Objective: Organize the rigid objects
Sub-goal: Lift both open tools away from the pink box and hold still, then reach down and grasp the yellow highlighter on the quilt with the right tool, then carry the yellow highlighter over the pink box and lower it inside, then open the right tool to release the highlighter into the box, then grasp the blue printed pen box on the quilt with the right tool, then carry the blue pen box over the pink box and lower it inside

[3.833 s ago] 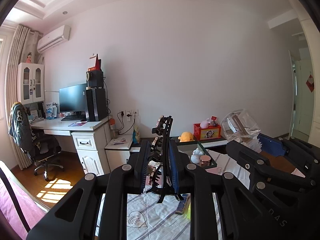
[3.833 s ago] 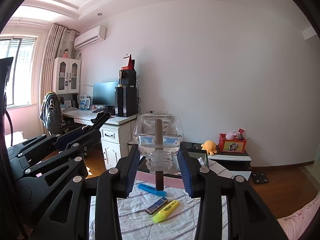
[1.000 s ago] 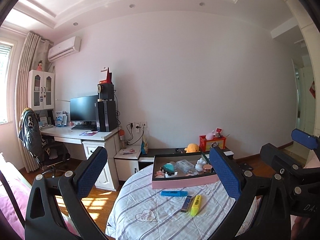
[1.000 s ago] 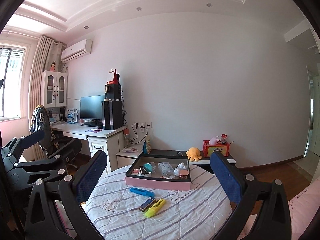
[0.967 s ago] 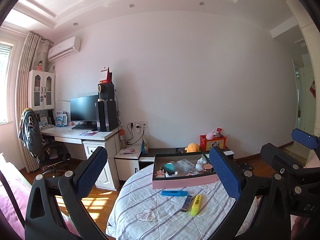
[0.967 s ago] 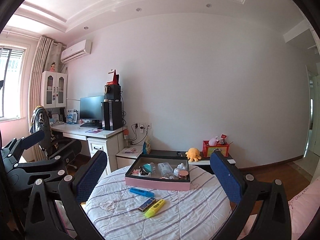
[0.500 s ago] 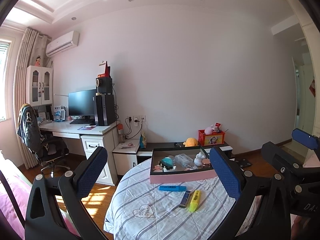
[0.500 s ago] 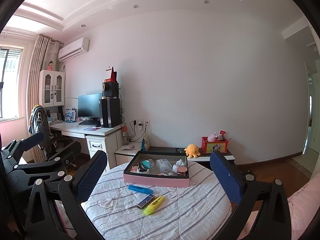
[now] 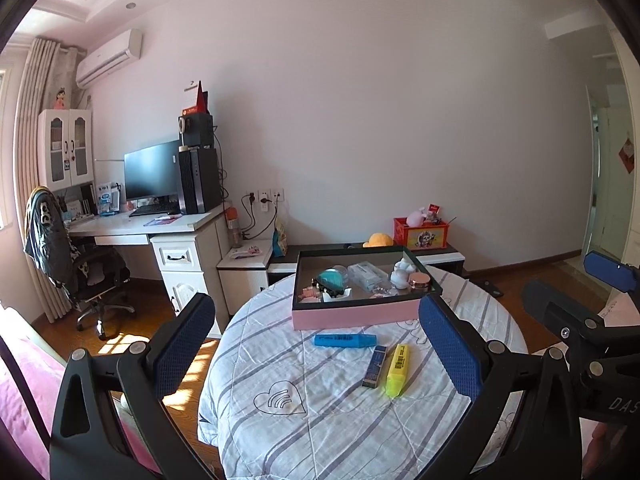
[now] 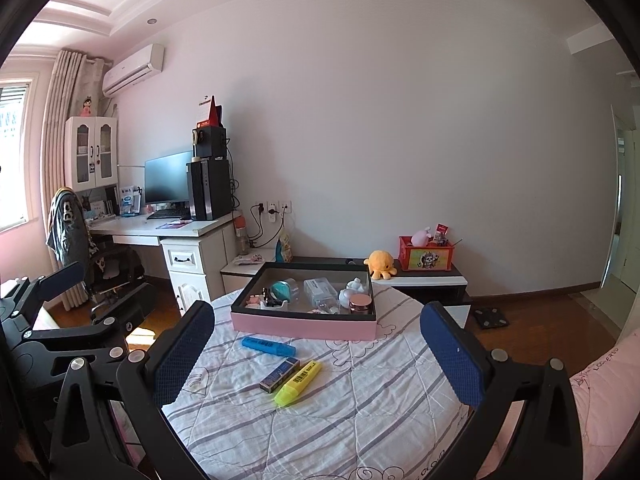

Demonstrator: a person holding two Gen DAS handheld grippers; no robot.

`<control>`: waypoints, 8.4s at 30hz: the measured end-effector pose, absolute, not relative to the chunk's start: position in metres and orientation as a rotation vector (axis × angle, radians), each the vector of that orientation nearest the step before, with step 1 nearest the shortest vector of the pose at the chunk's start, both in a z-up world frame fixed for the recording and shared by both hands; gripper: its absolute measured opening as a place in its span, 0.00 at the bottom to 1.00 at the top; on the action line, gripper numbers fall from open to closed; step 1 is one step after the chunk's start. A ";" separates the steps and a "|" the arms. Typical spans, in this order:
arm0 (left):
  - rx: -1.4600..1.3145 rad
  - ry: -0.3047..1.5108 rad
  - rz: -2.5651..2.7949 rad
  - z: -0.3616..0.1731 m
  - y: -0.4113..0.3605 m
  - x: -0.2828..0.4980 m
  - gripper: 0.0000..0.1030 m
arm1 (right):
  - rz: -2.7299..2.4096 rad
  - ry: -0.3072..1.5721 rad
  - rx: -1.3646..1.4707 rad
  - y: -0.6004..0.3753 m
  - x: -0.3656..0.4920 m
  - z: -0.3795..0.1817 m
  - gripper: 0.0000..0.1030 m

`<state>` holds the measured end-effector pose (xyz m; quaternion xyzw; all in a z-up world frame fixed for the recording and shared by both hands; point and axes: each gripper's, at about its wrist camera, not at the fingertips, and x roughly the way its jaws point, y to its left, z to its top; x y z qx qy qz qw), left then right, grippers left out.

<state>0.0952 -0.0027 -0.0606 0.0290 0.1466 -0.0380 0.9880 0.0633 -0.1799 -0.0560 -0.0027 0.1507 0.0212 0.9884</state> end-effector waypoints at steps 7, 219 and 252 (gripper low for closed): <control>0.080 0.416 -0.059 -0.096 -0.005 0.135 1.00 | 0.049 0.412 0.004 -0.183 0.102 -0.090 1.00; 0.073 0.904 -0.100 -0.215 0.015 0.467 0.05 | -0.024 0.720 0.009 -0.312 0.349 -0.167 0.20; 0.065 0.903 -0.094 -0.210 0.020 0.466 0.09 | 0.188 0.712 -0.047 -0.204 0.412 -0.162 0.51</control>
